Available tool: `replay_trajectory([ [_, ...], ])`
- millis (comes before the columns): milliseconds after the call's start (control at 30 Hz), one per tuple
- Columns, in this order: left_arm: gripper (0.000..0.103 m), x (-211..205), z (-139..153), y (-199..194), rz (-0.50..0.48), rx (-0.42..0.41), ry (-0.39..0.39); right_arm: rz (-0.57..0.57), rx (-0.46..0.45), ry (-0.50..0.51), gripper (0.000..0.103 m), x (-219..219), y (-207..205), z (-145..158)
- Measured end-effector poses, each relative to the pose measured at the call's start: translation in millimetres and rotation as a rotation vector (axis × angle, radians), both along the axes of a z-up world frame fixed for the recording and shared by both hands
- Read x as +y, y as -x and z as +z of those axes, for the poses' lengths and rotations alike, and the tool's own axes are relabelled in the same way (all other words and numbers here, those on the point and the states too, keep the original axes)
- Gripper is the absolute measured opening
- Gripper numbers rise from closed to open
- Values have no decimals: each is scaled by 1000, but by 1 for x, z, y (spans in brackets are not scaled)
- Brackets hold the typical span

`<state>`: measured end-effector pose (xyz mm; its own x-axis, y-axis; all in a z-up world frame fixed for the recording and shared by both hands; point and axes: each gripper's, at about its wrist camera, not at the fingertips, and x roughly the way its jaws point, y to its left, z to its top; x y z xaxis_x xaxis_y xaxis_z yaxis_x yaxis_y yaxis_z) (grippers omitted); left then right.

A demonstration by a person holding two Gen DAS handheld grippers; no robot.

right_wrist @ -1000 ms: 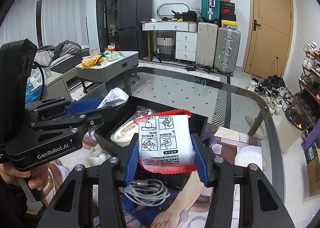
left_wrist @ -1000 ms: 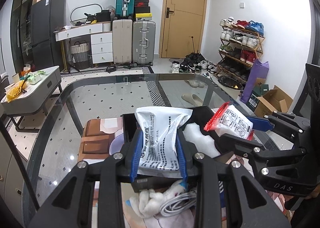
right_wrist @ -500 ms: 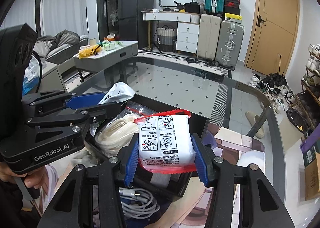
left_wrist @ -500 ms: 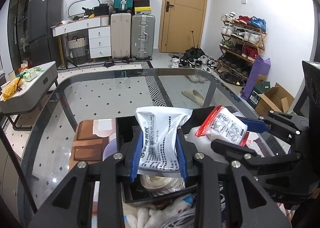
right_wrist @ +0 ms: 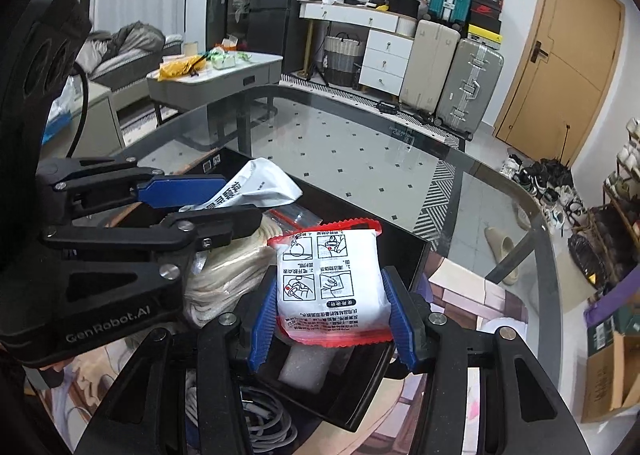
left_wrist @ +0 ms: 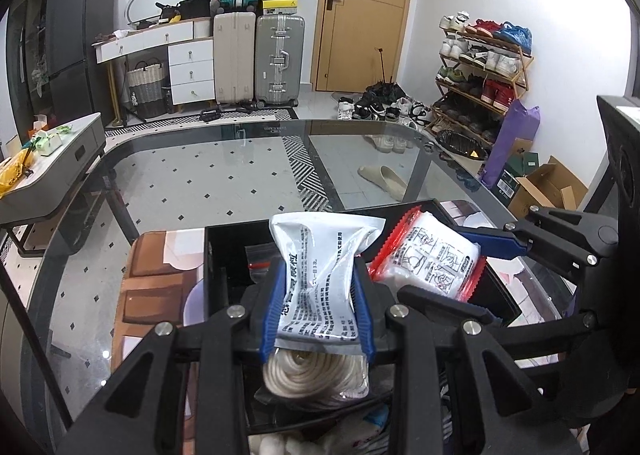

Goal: Organize soft objects
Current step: 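Open both tools to drop the packet and snack bag into the box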

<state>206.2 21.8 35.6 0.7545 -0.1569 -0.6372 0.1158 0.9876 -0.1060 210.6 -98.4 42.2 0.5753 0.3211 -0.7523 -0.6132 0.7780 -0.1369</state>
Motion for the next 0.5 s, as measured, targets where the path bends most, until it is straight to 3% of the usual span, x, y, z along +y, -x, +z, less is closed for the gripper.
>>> replay_trajectory([
  [433,32,-2,-4,-10,-8,13,21,23,15,28,51,5,-12,-5],
  [500,35,-1,-4,-10,-1,22,39,6,0,17,57,2,-12,-4],
])
